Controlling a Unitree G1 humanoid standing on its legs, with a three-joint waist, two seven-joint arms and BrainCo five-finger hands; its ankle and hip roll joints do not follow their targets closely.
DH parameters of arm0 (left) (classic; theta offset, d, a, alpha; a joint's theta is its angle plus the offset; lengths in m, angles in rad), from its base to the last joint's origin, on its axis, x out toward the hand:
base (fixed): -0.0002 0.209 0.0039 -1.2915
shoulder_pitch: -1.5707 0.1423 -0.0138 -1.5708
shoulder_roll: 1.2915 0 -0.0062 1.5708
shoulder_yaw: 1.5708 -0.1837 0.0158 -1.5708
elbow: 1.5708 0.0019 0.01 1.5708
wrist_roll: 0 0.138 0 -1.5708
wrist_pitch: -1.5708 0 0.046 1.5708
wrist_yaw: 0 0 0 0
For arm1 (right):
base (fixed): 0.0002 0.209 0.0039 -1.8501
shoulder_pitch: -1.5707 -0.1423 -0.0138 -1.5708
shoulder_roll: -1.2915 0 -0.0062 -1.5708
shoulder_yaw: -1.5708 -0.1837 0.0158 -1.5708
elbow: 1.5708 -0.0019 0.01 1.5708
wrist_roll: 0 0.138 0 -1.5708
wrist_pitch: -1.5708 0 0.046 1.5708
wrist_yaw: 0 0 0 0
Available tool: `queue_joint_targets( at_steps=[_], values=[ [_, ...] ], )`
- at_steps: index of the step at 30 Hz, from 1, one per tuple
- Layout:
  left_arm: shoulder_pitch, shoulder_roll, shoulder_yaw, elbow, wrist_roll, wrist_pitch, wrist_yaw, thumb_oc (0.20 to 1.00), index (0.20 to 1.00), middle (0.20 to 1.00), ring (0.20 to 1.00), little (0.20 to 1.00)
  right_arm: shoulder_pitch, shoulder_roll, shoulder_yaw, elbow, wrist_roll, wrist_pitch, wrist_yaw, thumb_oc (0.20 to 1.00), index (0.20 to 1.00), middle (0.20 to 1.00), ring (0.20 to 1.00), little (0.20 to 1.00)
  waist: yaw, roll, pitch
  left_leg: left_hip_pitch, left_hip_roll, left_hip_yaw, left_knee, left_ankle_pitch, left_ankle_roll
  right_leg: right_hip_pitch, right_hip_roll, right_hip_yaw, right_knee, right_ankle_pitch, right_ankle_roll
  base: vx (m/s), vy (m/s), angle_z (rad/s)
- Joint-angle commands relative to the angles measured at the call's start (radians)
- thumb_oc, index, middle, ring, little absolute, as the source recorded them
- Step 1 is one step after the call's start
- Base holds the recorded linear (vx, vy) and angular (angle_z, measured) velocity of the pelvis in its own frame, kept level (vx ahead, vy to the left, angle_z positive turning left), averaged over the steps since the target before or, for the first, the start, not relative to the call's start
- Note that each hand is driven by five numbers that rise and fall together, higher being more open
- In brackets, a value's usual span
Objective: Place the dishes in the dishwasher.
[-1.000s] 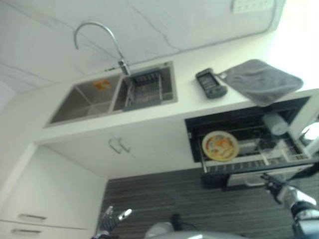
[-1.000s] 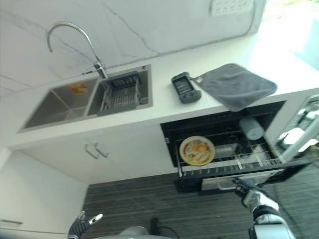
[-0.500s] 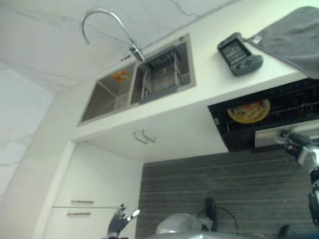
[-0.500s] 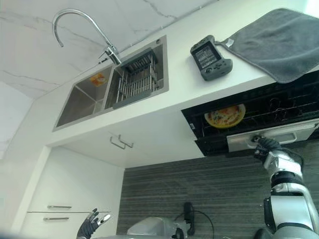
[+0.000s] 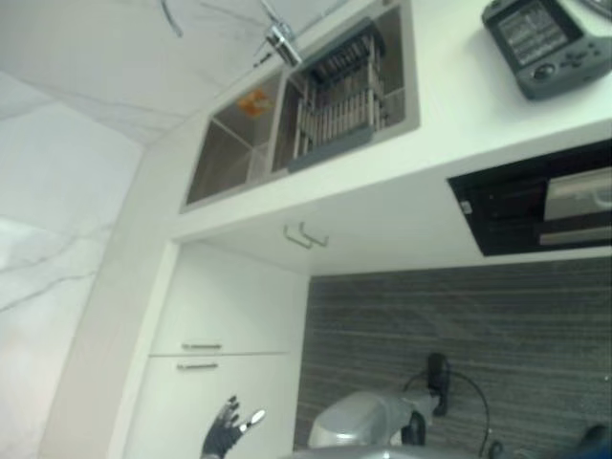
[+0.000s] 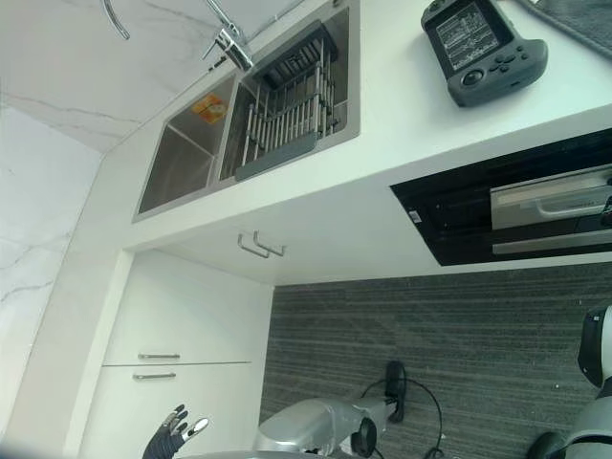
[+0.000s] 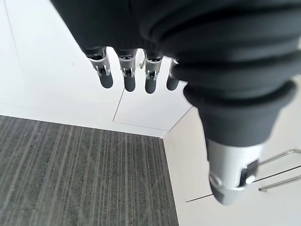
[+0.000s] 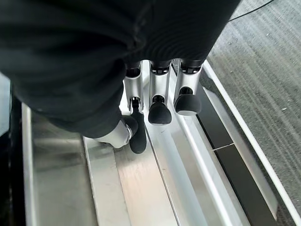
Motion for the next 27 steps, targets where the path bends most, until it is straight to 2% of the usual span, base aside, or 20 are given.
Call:
queue_joint_targets(
  at_steps=[1,6,8,15,16,17,18,21,24,25,27],
  values=[
    [-0.046,0.067,0.029,0.007,-0.035,0.003,0.000,1.000,1.000,1.000,1.000,1.000,-0.247,-0.073,0.148,-0.052,-0.002,-0.094,-0.032,0.200,0.200,0.200,0.200,0.200,0.064,0.004,0.026,-0.037,0.088,-0.044,0.000,0.014,-0.131,-0.120,-0.074,0.067,0.184,-0.026,-0.046,0.03,-0.017,0.05],
    [-0.034,0.079,0.048,-0.007,-0.015,0.021,-0.010,1.000,1.000,1.000,1.000,1.000,-0.305,-0.096,0.176,-0.046,-0.007,-0.087,-0.031,0.200,0.200,0.200,0.200,0.200,0.072,-0.004,0.022,-0.042,0.088,-0.048,0.000,0.013,-0.132,-0.128,-0.079,0.068,0.192,-0.025,-0.040,0.02,-0.021,0.03],
    [-0.027,0.092,0.053,-0.030,-0.017,0.028,-0.025,1.000,1.000,1.000,1.000,1.000,-0.327,-0.106,0.202,-0.041,-0.036,-0.097,0.008,0.200,0.200,0.200,0.200,0.200,0.074,-0.007,0.018,-0.045,0.087,-0.046,0.000,0.014,-0.130,-0.135,-0.078,0.073,0.193,-0.025,-0.037,0.00,0.000,0.00],
    [-0.018,0.125,0.068,-0.070,-0.023,0.017,-0.040,1.000,1.000,1.000,1.000,1.000,-0.273,-0.083,0.188,-0.072,-0.028,-0.170,0.029,0.200,0.200,0.200,0.200,0.200,0.077,-0.028,0.024,-0.042,0.102,-0.041,0.000,0.013,-0.130,-0.124,-0.064,0.068,0.180,-0.016,-0.037,-0.03,-0.068,-0.01],
    [-0.024,0.138,0.072,-0.083,-0.025,0.004,-0.039,1.000,1.000,1.000,1.000,1.000,-0.240,-0.071,0.161,-0.092,-0.002,-0.188,0.017,0.479,0.479,0.479,0.479,0.479,0.075,-0.038,0.028,-0.041,0.109,-0.038,0.000,0.011,-0.132,-0.120,-0.058,0.063,0.175,-0.014,-0.037,-0.07,-0.073,-0.02],
    [-0.024,0.139,0.072,-0.083,-0.024,0.002,-0.039,1.000,1.000,1.000,1.000,1.000,-0.235,-0.070,0.156,-0.093,-0.003,-0.190,0.016,0.705,0.705,0.705,0.705,0.705,0.076,-0.039,0.028,-0.040,0.109,-0.038,0.000,0.011,-0.132,-0.119,-0.058,0.063,0.174,-0.014,-0.037,-0.08,-0.062,-0.02],
    [-0.024,0.143,0.072,-0.088,-0.027,-0.008,-0.040,1.000,1.000,1.000,1.000,1.000,-0.210,-0.063,0.139,-0.097,0.007,-0.203,0.034,1.000,1.000,1.000,1.000,1.000,0.075,-0.046,0.028,-0.038,0.114,-0.036,0.000,0.010,-0.132,-0.113,-0.052,0.060,0.168,-0.012,-0.038,-0.04,-0.014,-0.01],
    [-0.030,0.152,0.090,-0.099,-0.046,-0.013,-0.046,1.000,1.000,1.000,1.000,1.000,-0.122,-0.043,0.094,-0.147,0.013,-0.222,0.077,1.000,1.000,1.000,1.000,1.000,0.068,-0.072,0.029,-0.033,0.125,-0.031,0.000,0.008,-0.135,-0.101,-0.040,0.052,0.159,-0.008,-0.039,-0.04,-0.040,-0.01],
    [-0.037,0.166,0.125,-0.135,-0.067,-0.024,-0.068,1.000,1.000,1.000,1.000,1.000,0.093,0.013,-0.014,-0.282,0.097,-0.225,0.138,1.000,1.000,1.000,1.000,1.000,0.044,-0.120,0.043,-0.026,0.150,-0.017,0.000,0.007,-0.134,-0.098,-0.023,0.048,0.152,0.008,-0.043,-0.06,-0.096,0.02],
    [-0.034,0.176,0.139,-0.144,-0.074,-0.042,-0.076,1.000,1.000,1.000,1.000,1.000,0.216,0.051,-0.079,-0.352,0.098,-0.244,0.145,1.000,1.000,1.000,1.000,1.000,0.037,-0.145,0.047,-0.017,0.160,-0.012,0.000,0.001,-0.134,-0.092,-0.015,0.050,0.150,0.007,-0.042,-0.06,-0.120,0.02],
    [-0.033,0.181,0.165,-0.177,-0.095,-0.065,-0.090,1.000,1.000,1.000,1.000,1.000,0.394,0.131,-0.161,-0.474,0.125,-0.239,0.172,1.000,1.000,1.000,1.000,1.000,0.022,-0.186,0.053,-0.014,0.175,-0.008,0.000,-0.002,-0.127,-0.089,0.004,0.058,0.138,0.019,-0.044,-0.07,-0.137,-0.03]
  ],
)
